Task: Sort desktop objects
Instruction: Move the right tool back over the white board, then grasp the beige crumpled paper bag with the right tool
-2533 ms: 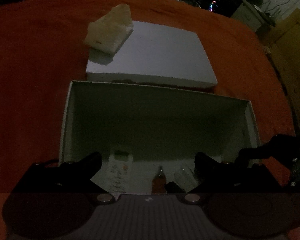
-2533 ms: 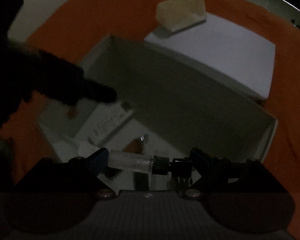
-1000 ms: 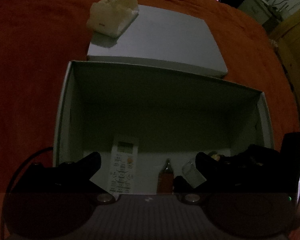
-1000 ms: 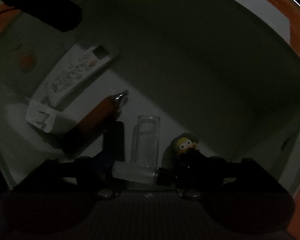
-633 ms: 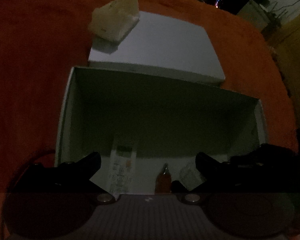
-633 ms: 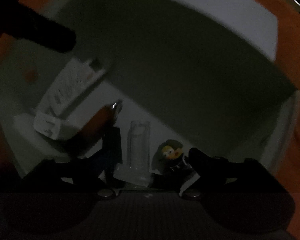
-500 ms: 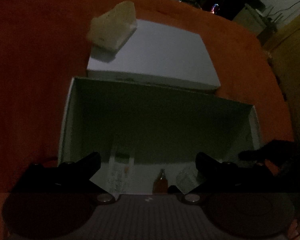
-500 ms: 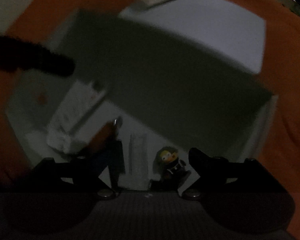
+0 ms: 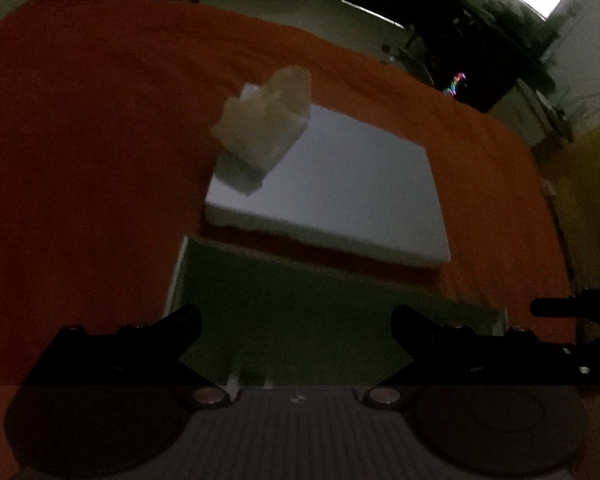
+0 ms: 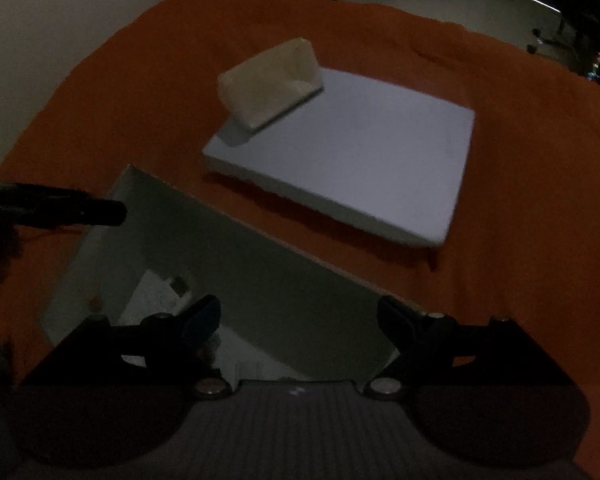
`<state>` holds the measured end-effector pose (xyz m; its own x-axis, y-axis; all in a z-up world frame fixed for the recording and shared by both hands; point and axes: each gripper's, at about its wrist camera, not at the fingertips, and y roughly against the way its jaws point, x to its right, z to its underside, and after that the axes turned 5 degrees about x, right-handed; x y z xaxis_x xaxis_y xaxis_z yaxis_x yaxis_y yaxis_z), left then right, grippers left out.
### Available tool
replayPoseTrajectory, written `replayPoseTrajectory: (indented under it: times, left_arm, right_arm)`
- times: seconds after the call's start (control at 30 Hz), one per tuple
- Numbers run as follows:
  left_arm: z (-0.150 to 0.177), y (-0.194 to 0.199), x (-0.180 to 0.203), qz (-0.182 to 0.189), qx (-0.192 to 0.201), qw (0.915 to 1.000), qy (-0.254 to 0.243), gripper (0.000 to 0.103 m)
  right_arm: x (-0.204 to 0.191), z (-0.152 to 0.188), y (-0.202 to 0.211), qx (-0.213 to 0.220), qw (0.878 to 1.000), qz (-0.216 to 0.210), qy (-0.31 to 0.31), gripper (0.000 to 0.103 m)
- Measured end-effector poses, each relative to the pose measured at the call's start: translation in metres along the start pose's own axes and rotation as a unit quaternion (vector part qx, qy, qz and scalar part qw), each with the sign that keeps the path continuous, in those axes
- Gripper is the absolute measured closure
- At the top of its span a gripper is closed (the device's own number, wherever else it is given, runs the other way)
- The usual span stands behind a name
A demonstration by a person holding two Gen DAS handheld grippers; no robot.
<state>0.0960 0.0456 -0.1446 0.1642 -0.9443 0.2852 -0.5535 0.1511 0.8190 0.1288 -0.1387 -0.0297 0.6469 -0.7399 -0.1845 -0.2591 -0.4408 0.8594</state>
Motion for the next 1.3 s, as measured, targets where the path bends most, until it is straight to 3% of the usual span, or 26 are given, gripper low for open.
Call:
replayPoseTrajectory:
  times: [0.17, 0.37, 0.73, 1.07, 1.3]
  left_arm:
    - [-0.027, -0.010, -0.001, -0.033, 0.031, 0.9989, 0.006, 0.001]
    - [-0.051, -0.022, -0.003, -0.031, 0.042, 0.9976, 0.046, 0.001]
    - [-0.086, -0.064, -0.008, -0.035, 0.041, 0.9951, 0.083, 0.001]
    - [-0.100, -0.102, -0.004, -0.063, 0.029, 0.9958, 0.060, 0.001]
    - [-0.103, -0.116, 0.004, -0.071, 0.021, 0.9966, 0.036, 0.001]
  right_arm:
    - [0.006, -0.038, 0.000, 0.002, 1.000, 0.002, 0.017, 0.015]
    - [0.022, -0.082, -0.007, 0.014, 0.999, -0.019, 0.033, 0.011]
    - [0.049, -0.151, -0.072, 0.030, 0.998, -0.038, 0.050, 0.011]
    - [0.064, -0.189, -0.142, 0.029, 0.998, -0.019, 0.058, 0.011]
    - [0.072, -0.210, -0.159, 0.032, 0.997, -0.014, 0.072, 0.011]
